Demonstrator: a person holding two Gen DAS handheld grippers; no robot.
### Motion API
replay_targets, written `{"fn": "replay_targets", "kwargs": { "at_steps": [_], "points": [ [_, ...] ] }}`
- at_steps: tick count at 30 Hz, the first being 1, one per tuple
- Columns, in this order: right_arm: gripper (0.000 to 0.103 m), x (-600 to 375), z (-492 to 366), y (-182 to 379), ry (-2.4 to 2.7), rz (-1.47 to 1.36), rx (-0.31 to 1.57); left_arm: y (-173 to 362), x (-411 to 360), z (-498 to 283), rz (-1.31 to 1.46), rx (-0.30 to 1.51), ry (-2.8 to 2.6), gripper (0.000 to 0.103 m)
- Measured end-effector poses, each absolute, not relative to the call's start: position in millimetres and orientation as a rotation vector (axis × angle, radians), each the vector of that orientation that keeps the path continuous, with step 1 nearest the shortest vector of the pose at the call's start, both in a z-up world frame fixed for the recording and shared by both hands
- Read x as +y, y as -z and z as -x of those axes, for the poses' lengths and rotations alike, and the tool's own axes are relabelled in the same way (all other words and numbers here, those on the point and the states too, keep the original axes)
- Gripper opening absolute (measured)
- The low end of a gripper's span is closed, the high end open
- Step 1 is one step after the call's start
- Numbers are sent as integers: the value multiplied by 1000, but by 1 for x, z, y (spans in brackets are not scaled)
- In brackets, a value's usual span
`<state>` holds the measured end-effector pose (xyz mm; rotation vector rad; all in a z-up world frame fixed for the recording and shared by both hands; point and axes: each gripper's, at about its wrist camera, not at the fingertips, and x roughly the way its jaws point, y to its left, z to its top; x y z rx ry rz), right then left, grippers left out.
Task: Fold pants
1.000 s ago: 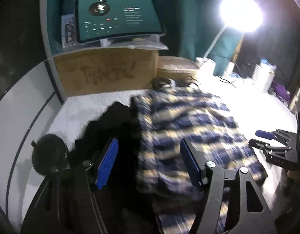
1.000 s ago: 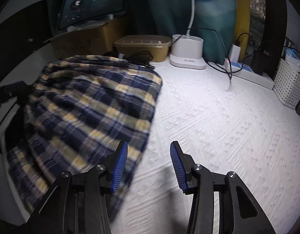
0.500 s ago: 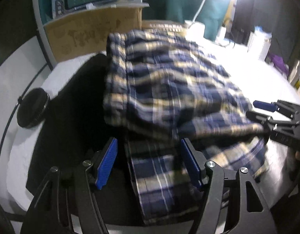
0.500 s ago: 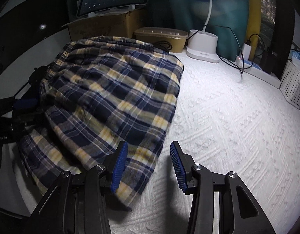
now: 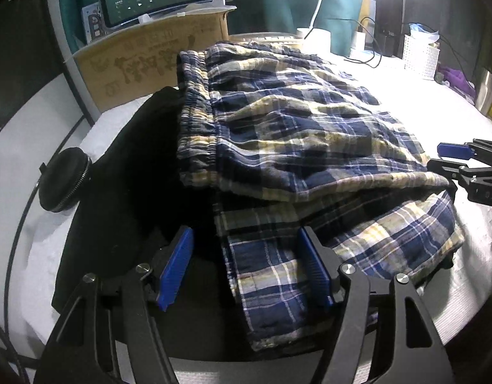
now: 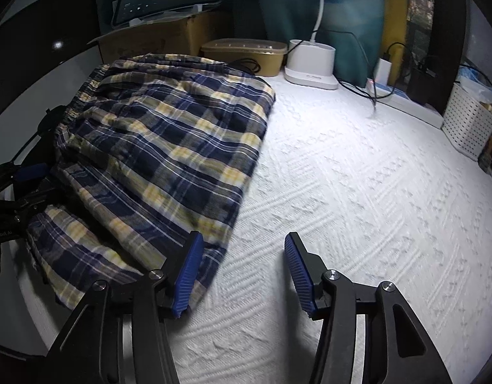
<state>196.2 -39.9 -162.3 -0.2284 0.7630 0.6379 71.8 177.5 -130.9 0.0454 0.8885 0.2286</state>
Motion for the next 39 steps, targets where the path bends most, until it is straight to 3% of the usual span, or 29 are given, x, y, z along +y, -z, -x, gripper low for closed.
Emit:
{"fn": "replay_targets", "kwargs": {
  "at_steps": [3,10,19,21,23,27,39],
  "points": [
    [55,-48,-195,163,-621,219,773,126,179,-68,-42,884,-224,59],
    [55,-55,-186,158,-642,178,777,91,174,-61,-25,759,-151,59],
    [55,-44,-185,161,-685,187,802,112,183,-91,-73,814,-251,58],
    [56,-45,-185,162,-688,188,794,119,185,-93,-79,841,-247,33],
    [56,-47,-185,162,-687,184,794,124,187,-91,-68,868,-227,20],
    [57,-53,-186,162,-685,170,796,127,187,-82,-67,884,-226,11],
    [57,-81,-182,164,-667,153,789,110,163,-54,-27,834,-270,13]
  ]
}}
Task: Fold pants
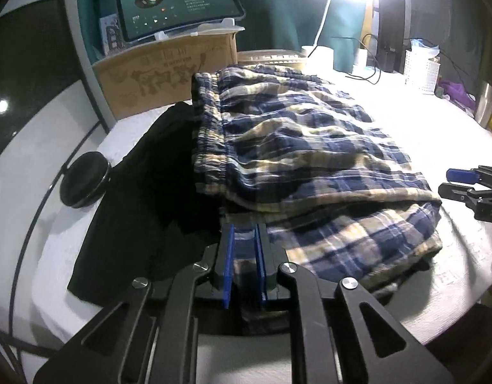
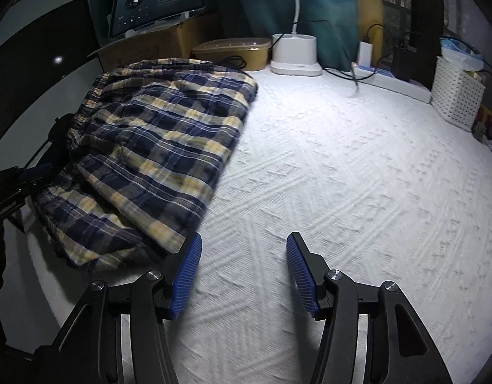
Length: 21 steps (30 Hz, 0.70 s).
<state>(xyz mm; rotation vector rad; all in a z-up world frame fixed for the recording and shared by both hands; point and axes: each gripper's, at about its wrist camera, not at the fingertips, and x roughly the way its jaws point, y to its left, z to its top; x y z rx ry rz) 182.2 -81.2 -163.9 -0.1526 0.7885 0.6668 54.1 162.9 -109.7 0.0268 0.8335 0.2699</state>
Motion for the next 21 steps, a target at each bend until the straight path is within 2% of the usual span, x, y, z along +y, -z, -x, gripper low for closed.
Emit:
{"fn": "replay_targets", "kwargs": {
  "at_steps": [1,3,5,11,14,19,21],
  "points": [
    [57,-85,-181,164,-666,153,786,110,158,-53,-20,830,-260,17],
    [58,-91,-180,163,-663,151,782,112,147,-50,-16,823,-253,39],
    [58,-98,-177,162,-662,151,776,114,137,-48,-9,815,-246,46],
    [58,-121,-164,159,-654,143,756,118,111,-46,11,818,-225,48],
    [58,-135,-157,156,-641,135,744,117,99,-45,29,819,-203,59],
    [58,-159,-149,150,-604,124,727,110,74,-40,44,794,-130,62],
    [58,-173,-145,147,-582,112,716,108,65,-40,43,785,-113,68]
  ]
}}
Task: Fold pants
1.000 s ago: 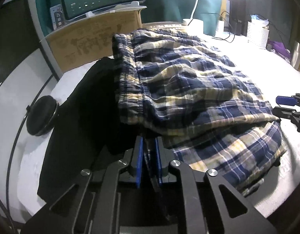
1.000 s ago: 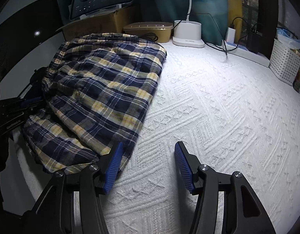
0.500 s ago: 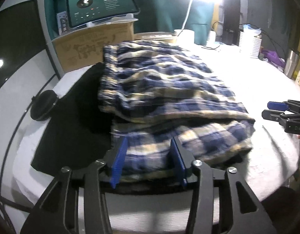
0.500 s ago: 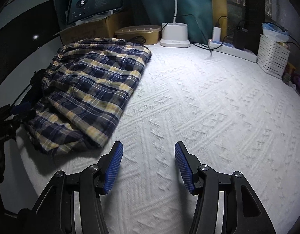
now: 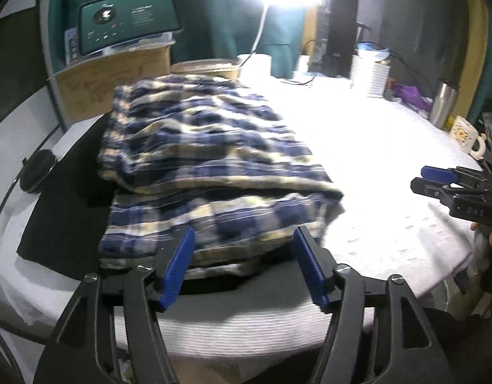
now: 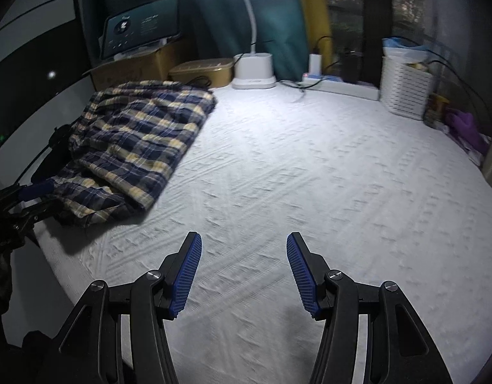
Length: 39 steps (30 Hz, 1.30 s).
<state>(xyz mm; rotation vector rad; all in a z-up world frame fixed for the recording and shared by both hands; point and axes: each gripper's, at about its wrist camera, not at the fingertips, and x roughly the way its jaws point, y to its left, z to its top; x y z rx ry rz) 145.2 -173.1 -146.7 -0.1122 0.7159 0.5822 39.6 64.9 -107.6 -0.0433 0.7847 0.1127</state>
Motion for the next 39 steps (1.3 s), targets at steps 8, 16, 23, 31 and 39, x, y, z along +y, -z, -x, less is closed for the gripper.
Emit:
{"fn": "replay_targets", "kwargs": {
  "at_steps": [8,16,23,31,39],
  "points": [
    [59,-214,-133,140,-519,73,691,96,28,-42,17,763,-40,70],
    [59,-248,-118,127,-465,50,649,74,1,-41,-14,718,18,70],
    [60,-279,-103,114,-411,14,601,51,-11,-34,-43,664,53,70],
    [61,-306,-89,102,-365,-11,557,25,-23,-24,-54,607,93,75],
    [75,-317,-69,82,-346,-7,492,-2,-24,-9,-59,513,58,84]
  ]
}}
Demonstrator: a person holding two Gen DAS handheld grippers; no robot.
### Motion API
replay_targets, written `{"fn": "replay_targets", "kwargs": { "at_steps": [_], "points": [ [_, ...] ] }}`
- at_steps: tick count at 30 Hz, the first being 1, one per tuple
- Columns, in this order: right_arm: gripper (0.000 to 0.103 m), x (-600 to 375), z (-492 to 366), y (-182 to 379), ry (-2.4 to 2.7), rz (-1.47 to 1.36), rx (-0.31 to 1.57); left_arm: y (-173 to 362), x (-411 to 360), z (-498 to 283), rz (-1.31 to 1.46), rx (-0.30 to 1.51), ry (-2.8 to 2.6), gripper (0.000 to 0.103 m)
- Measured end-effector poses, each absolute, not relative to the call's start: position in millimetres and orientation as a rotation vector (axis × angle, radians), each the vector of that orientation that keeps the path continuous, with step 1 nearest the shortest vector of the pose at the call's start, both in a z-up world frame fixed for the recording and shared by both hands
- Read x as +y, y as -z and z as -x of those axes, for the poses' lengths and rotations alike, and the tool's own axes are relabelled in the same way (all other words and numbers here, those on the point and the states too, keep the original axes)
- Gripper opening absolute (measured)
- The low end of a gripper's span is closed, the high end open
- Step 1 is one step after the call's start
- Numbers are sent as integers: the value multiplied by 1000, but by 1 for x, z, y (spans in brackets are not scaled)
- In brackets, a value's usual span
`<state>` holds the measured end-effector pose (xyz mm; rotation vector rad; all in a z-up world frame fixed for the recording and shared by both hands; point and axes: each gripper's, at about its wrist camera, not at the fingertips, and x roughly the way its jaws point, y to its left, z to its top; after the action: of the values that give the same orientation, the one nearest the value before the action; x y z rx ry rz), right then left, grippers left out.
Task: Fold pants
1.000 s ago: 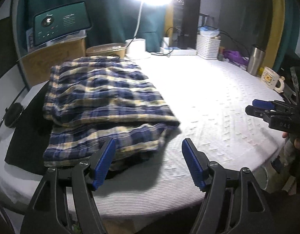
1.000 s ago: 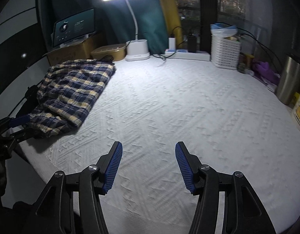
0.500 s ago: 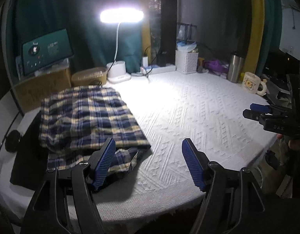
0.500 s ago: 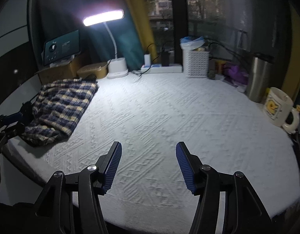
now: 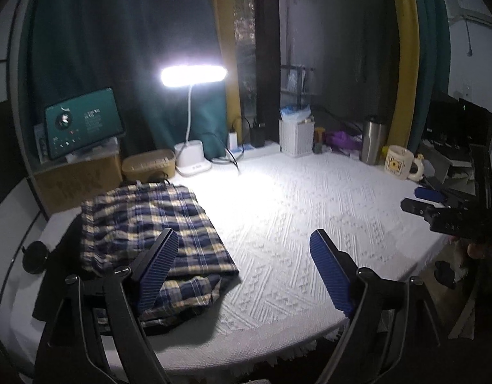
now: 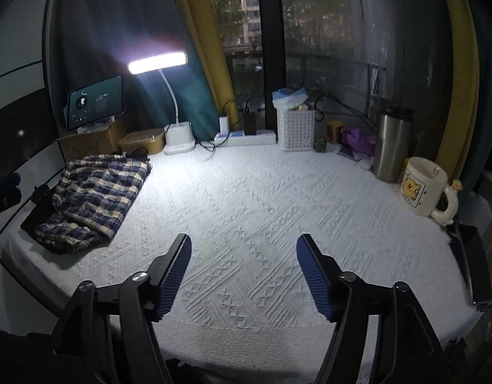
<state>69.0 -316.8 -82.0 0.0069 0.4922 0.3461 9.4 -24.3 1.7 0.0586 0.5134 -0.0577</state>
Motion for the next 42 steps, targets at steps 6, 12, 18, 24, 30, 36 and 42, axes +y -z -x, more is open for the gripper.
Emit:
{"fn": "replay_targets", "kwargs": {
  "at_steps": [6,12,18,24,30,36,42],
  "points": [
    [82,-319,-51,60,-356,-7,429,-20,-28,4,-79,444,44,91],
    [83,-320,-38,44,-353,-11,378,-30,-26,14,-75,375,25,94],
    [92,-321,-24,28,-324,-6,301,-36,-23,19,-61,325,-9,99],
    [96,-320,-12,13,-298,-17,237,-47,-20,31,-55,262,-28,101],
    [100,-316,-3,2,-286,-10,187,-54,-16,37,-58,228,-54,102],
    [101,-312,4,-4,-271,-19,145,-56,-16,43,-71,198,-93,102],
    [103,-307,12,-5,-276,-40,111,-56,-15,49,-89,156,-133,102]
  ]
}}
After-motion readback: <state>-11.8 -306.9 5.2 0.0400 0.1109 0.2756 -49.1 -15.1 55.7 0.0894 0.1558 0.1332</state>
